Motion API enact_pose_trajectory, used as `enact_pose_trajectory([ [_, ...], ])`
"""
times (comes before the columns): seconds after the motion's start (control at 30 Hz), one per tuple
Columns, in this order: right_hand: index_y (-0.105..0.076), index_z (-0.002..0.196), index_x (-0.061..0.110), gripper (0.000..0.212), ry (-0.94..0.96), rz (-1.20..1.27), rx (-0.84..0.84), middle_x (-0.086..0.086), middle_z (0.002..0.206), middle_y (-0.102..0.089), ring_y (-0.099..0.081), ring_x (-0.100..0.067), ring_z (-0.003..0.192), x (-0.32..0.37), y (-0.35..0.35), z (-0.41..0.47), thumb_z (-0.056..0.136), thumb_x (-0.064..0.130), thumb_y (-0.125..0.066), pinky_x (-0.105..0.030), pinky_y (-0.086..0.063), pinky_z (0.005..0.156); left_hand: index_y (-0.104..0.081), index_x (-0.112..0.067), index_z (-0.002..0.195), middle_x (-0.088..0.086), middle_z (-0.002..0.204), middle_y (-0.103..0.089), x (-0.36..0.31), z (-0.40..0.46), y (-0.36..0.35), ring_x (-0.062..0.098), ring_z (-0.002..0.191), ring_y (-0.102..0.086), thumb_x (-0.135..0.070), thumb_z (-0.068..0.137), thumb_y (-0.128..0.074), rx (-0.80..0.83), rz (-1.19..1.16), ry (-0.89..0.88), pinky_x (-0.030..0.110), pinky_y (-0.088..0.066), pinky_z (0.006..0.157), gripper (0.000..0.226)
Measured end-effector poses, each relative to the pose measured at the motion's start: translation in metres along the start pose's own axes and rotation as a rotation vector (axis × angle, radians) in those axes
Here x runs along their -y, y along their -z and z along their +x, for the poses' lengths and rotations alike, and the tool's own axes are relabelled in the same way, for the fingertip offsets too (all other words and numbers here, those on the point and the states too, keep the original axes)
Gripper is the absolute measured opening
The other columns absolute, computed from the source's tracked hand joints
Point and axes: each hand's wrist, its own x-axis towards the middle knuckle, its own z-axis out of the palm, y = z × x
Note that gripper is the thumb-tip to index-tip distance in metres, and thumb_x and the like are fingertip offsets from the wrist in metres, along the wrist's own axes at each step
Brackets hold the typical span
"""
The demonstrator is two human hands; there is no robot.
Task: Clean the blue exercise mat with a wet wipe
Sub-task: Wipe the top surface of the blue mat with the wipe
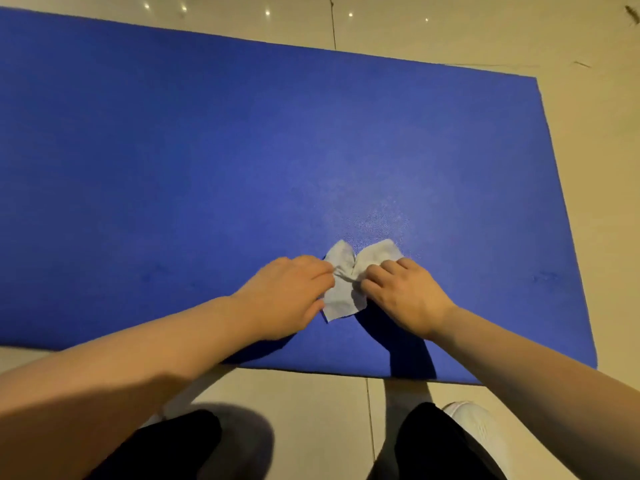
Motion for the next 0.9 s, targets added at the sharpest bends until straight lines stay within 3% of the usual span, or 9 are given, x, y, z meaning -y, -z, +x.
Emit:
enact_pose_trajectory([
  [0.07,-0.07,0.087,0.014,0.02,0.004,0.038,-0.055,-0.004,0.082,-0.065,-0.059,-0.025,0.063,0.002,0.001,-0.002,0.071,0.014,-0.08,-0.032,-0.047,0.058,-0.043,-0.023,0.138,-0.003,0.144,-0.042,-0.005,0.016,-0.009,0.019,0.128,-0.042,-0.04,0.1,-0.041,0.036,0.074,-0.047,0.035,-0.037,0.1,0.041],
  [0.13,-0.066,0.084,0.013,0.004,-0.044,0.146,-0.094,-0.005,0.077,-0.063,-0.057,-0.027,0.061,0.006,0.006,-0.001,0.08,0.014,-0.067,-0.032,-0.043,0.055,-0.019,-0.029,0.153,-0.002,0.161,-0.018,0.003,0.018,-0.013,0.019,0.145,-0.022,-0.047,0.101,-0.034,0.164,0.164,0.013,0.043,-0.02,0.115,0.057],
  [0.23,-0.059,0.077,0.009,0.019,-0.134,0.243,-0.169,-0.006,0.067,-0.057,-0.052,-0.03,0.053,0.007,0.025,-0.002,0.089,0.02,-0.049,-0.03,-0.035,0.046,0.008,-0.032,0.154,-0.004,0.163,0.01,0.016,0.007,-0.016,0.018,0.15,0.001,-0.058,0.1,-0.021,0.275,0.289,0.067,0.051,-0.001,0.118,0.067],
  [0.43,-0.067,0.08,0.021,0.02,0.207,0.09,-0.042,0.003,0.06,-0.057,-0.054,-0.019,0.048,0.048,0.026,-0.02,0.077,0.018,-0.048,-0.022,-0.038,0.046,0.021,-0.031,0.151,0.002,0.16,0.023,0.031,-0.028,-0.024,0.025,0.15,0.008,-0.072,0.093,-0.018,0.315,0.308,0.26,0.056,-0.001,0.118,0.081],
  [0.53,-0.063,0.078,0.024,0.013,0.14,0.294,0.075,0.005,0.062,-0.056,-0.056,-0.017,0.047,0.077,0.006,-0.026,0.07,0.03,-0.07,-0.018,-0.034,0.04,-0.003,-0.025,0.156,0.006,0.164,0.003,0.028,-0.039,-0.031,0.026,0.15,-0.009,-0.059,0.096,-0.04,0.192,0.237,0.284,0.053,-0.014,0.117,0.079],
  [0.63,-0.062,0.086,0.02,0.035,-0.079,0.461,0.075,0.001,0.077,-0.058,-0.06,-0.023,0.062,0.083,0.012,-0.019,0.086,0.05,-0.043,-0.025,-0.038,0.046,-0.062,-0.013,0.126,0.013,0.135,-0.057,0.026,-0.046,-0.035,0.031,0.119,-0.057,-0.023,0.071,-0.082,-0.122,0.169,0.142,0.047,-0.047,0.095,0.059],
  [0.7,-0.064,0.098,0.017,0.048,-0.27,0.521,0.043,-0.003,0.091,-0.06,-0.06,-0.027,0.078,0.079,0.022,-0.011,0.088,0.052,-0.032,-0.034,-0.044,0.059,-0.064,-0.014,0.123,0.011,0.133,-0.059,0.022,-0.05,-0.044,0.029,0.118,-0.056,-0.019,0.072,-0.078,-0.194,0.188,-0.015,0.045,-0.045,0.096,0.054],
  [0.77,-0.061,0.104,0.016,0.032,-0.457,0.529,0.007,-0.003,0.098,-0.059,-0.058,-0.027,0.088,0.066,0.023,-0.004,0.094,0.042,-0.045,-0.034,-0.04,0.066,-0.061,-0.018,0.13,0.008,0.14,-0.055,0.014,-0.053,-0.053,0.027,0.125,-0.053,-0.03,0.075,-0.076,-0.187,0.266,-0.186,0.047,-0.043,0.101,0.057],
  [0.9,-0.053,0.092,0.021,0.014,-0.592,0.536,0.26,0.0,0.096,-0.05,-0.056,-0.026,0.095,0.054,0.012,0.008,0.091,0.031,-0.062,-0.032,-0.039,0.069,-0.055,-0.022,0.137,0.005,0.145,-0.05,0.008,-0.059,-0.069,0.024,0.13,-0.052,-0.05,0.076,-0.076,-0.072,0.3,-0.191,0.056,-0.041,0.101,0.07],
])
